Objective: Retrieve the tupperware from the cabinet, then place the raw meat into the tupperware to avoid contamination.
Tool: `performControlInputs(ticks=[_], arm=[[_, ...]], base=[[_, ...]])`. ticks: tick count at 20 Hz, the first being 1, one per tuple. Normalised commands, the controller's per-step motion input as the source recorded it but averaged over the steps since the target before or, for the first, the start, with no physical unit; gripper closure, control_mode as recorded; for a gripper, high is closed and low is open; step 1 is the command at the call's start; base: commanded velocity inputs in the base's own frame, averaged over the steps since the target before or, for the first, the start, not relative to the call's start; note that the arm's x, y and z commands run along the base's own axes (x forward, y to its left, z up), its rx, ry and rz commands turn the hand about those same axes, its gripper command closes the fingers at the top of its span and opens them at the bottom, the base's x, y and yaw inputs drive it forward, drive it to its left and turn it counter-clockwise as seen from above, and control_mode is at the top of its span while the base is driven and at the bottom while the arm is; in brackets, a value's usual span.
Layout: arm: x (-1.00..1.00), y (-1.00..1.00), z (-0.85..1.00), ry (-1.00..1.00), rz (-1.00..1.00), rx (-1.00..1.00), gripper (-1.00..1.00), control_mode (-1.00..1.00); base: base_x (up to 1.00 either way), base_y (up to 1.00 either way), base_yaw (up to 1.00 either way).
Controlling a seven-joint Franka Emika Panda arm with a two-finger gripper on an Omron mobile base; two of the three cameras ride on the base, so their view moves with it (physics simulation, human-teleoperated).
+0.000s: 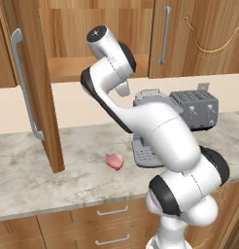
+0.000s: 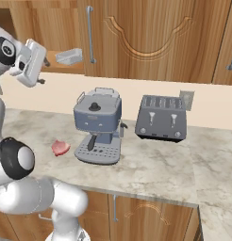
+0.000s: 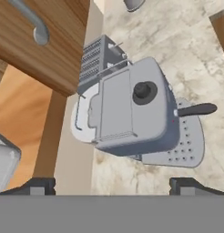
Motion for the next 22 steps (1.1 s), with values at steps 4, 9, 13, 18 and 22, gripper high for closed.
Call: performControlInputs(ticks=[4,9,13,18,22], arm=[[0.35,0.0,0.26,0.04,0.0,-0.06,-1.0,-1.0],[0.37,0.06,0.18,0.08,0.03,-0.08,-1.0,-1.0],[0.42,-0.01,0.0,0.14,0.12,-0.15,-1.0,-1.0],[0.37,-0.04,0.03,0.06,0.14,-0.11,-1.0,-1.0],[0.28,0.0,0.07,0.0,0.08,-0.06,-1.0,-1.0]], base=[[0.0,0.0,0.0],[0.0,0.0,0.0],[0.0,0.0,0.0],[0.0,0.0,0.0],[0.0,0.0,0.0]])
